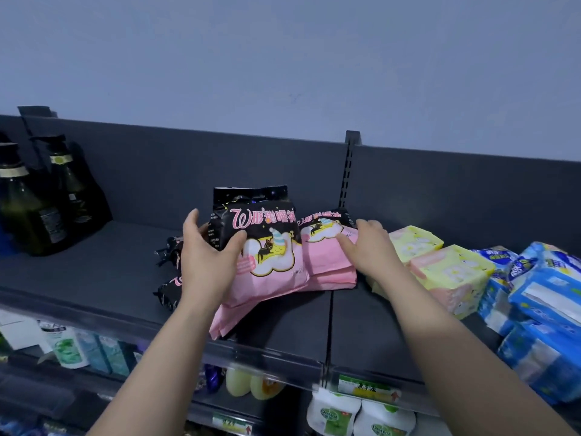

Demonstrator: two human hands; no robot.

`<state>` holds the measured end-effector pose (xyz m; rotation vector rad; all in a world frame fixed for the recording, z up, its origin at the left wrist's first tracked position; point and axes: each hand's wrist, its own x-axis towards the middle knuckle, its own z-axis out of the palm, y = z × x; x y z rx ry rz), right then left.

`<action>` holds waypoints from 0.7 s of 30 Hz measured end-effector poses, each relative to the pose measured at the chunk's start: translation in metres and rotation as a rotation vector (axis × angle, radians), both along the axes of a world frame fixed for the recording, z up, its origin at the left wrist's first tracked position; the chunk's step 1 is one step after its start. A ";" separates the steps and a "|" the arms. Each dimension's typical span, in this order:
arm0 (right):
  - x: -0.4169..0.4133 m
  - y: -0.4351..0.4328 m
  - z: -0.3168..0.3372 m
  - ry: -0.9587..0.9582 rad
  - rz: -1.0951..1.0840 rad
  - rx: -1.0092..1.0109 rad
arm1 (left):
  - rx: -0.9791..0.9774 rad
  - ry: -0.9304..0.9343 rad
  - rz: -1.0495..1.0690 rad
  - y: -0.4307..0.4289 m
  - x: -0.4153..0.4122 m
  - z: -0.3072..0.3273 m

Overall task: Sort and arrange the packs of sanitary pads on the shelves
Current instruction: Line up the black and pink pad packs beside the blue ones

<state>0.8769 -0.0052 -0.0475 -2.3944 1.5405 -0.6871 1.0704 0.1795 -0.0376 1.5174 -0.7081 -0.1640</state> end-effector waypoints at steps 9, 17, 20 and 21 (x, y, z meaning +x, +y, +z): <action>0.031 -0.033 0.002 0.133 -0.115 0.230 | -0.017 0.012 -0.016 -0.019 0.035 -0.009; 0.045 -0.037 0.012 0.064 -0.168 0.242 | -0.031 0.032 -0.072 -0.020 0.048 -0.010; 0.046 -0.025 0.013 0.002 -0.181 0.144 | -0.040 0.043 -0.093 -0.017 0.052 -0.010; 0.045 -0.020 0.013 -0.012 -0.186 0.102 | -0.044 0.046 -0.101 -0.016 0.054 -0.010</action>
